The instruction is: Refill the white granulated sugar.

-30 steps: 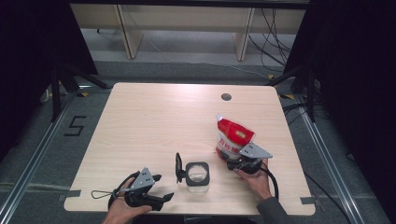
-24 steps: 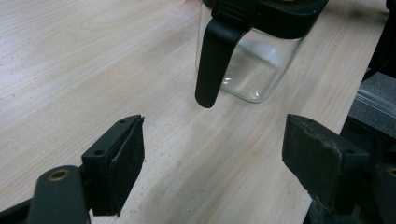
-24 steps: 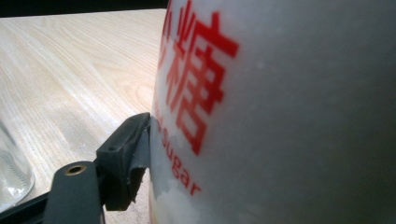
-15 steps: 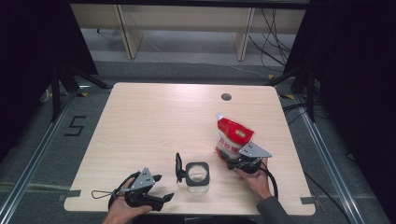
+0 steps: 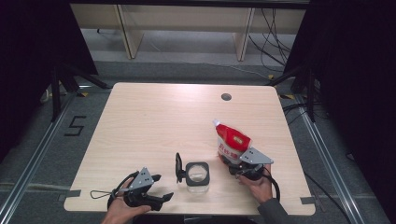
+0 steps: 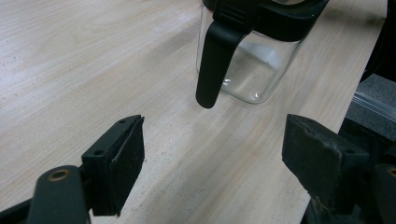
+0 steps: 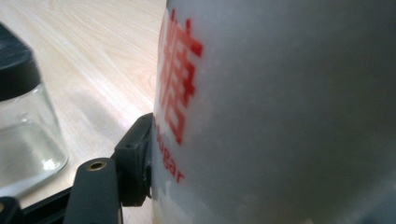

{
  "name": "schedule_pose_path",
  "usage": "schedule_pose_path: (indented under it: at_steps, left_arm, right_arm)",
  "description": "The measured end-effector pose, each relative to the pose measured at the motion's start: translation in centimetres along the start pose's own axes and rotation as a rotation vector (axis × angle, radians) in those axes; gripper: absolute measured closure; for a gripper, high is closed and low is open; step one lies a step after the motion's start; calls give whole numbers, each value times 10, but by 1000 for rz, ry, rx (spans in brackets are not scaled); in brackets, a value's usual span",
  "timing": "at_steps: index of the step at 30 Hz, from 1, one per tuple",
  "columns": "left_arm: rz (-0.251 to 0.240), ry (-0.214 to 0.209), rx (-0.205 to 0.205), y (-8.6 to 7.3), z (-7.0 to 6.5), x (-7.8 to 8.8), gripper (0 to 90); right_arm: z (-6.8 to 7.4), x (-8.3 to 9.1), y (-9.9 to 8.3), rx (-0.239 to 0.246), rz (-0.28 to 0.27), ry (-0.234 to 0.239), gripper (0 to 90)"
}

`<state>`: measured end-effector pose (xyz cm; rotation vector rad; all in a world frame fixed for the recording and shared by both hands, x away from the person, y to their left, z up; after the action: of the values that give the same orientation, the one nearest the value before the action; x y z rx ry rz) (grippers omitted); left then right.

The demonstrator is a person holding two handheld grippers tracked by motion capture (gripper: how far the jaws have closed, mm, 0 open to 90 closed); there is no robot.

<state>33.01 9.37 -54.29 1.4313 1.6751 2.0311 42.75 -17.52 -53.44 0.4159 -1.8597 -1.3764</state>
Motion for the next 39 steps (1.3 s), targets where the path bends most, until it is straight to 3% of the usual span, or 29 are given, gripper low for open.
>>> schedule_pose_path:
  at_steps: [3, 12, 14, 15, 18, 20, 22, 24, 25, 27, 31, 32, 39]
  left_arm:
    - [3, 5, -2, 0, 1, 1, 207]
    - [-6, 2, 2, 0, 1, 0, 207]
    - [-15, 2, 13, 0, 0, -1, 207]
    - [10, 18, -15, -1, 4, 1, 206]
    - [-11, 8, -22, 1, 4, 0, 206]
    - [-11, 8, -20, 0, 4, 0, 206]
    - [6, 21, 3, 0, 4, 1, 206]
    - [12, 22, -7, -1, 5, 2, 205]
    - [11, 21, -18, -1, 5, 2, 206]
    - [14, 19, -2, -1, 4, 2, 205]
    - [13, 17, -7, -1, 5, 2, 206]
    - [6, 22, -1, 0, 5, 2, 206]
    - [4, 18, -4, 0, 6, 2, 203]
  right_arm:
    - [-1, 6, -1, 29, -2, 16, 361]
    - [-5, 35, 5, 5, -39, -15, 364]
    - [-5, 38, 6, 24, -41, -22, 365]
    - [-4, 46, 8, 39, -34, -27, 365]
    - [-2, 58, 11, 84, -31, -54, 365]
    - [0, 63, 12, 91, -32, -53, 365]
    - [6, 73, 13, 129, -22, -69, 366]
    - [11, 79, 14, 143, -17, -75, 366]
    - [12, 81, 14, 155, -12, -78, 366]
    - [15, 84, 14, 204, 6, -84, 367]
    - [21, 89, 13, 228, 29, -85, 367]
    - [23, 91, 14, 259, 35, -95, 368]
    - [29, 98, 14, 323, 68, -118, 369]
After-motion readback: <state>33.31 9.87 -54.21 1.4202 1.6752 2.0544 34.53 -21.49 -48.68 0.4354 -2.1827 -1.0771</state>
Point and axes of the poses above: each handheld gripper's, and its own axes: x roughly backward along the jaws, y roughly out of its top, z roughly to its left, the point moved 8 cm from there along -x, roughly forward along the jaws, and after that the axes turned 6 degrees about y, right-handed, at the moved point
